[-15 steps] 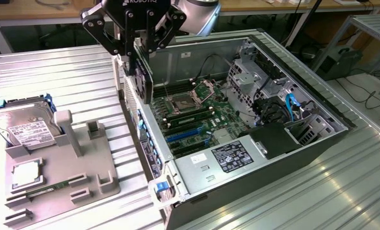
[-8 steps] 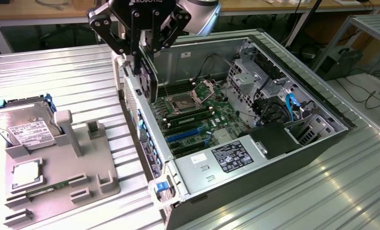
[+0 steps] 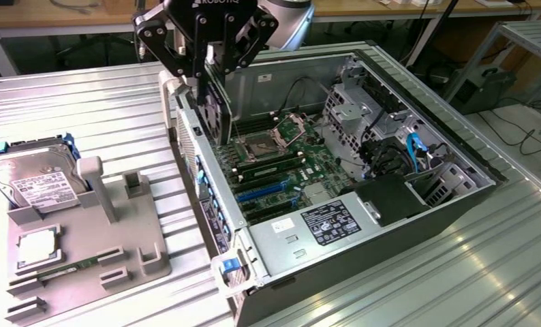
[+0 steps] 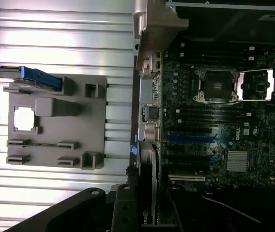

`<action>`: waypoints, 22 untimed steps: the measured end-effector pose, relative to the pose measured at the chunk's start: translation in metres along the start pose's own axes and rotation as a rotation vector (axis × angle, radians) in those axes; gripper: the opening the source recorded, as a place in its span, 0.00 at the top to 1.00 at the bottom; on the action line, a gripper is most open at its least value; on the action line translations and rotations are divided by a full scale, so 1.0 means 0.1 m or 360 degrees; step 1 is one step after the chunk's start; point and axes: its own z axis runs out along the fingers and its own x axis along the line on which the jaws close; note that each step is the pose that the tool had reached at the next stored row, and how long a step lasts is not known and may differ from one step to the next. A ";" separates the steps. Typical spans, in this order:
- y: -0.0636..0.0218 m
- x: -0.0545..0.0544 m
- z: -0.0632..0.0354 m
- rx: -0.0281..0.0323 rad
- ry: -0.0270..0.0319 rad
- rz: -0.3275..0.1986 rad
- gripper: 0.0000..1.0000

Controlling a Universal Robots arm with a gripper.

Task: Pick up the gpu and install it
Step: 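Pick up the gpu and move the gpu toward the slot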

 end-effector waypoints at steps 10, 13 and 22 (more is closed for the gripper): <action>-0.006 -0.14 0.002 -0.00002 -0.00002 0.0000 0.73; -0.009 -0.20 0.002 -0.00002 -0.00001 0.0000 0.73; -0.015 -0.33 0.010 0.00006 -0.00112 0.0000 0.73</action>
